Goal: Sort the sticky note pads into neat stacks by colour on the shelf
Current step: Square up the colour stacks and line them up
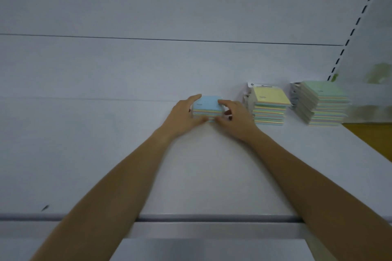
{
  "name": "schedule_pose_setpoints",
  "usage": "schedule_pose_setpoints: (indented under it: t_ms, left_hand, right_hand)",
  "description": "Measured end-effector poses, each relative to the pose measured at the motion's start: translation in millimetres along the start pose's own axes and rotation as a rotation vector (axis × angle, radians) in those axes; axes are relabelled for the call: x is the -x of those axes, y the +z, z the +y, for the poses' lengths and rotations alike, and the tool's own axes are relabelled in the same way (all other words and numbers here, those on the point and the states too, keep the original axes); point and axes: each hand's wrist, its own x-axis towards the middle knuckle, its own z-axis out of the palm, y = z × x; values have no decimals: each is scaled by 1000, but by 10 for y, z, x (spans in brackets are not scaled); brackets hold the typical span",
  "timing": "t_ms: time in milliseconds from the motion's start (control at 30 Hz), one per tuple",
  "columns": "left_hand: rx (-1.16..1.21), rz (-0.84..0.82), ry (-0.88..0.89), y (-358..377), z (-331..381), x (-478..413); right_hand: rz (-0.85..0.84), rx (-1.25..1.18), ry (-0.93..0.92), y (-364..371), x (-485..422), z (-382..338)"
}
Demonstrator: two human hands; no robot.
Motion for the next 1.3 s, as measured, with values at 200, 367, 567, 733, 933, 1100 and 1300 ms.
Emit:
schedule_pose_setpoints:
  t_ms: [200, 367, 567, 733, 933, 1100, 1300]
  left_hand:
    - [68, 69, -13, 17, -51, -4]
    - [87, 63, -11, 25, -34, 12]
    - [86, 11, -28, 2, -9, 58]
    - [101, 64, -70, -4, -12, 69]
    - [165, 152, -133, -10, 13, 81]
    - [195, 172, -160, -18, 29, 70]
    - [157, 175, -141, -8, 31, 70]
  right_hand:
    - [27, -36, 20, -4, -35, 12]
    - [25, -28, 17, -1, -38, 6]
    - [7, -50, 45, -18, -33, -14]
    - [2, -27, 16, -31, -8, -25]
    - [-30, -97, 21, -24, 29, -47]
    - [-24, -64, -1, -10, 43, -48]
    - [9, -40, 28, 7, 2, -31]
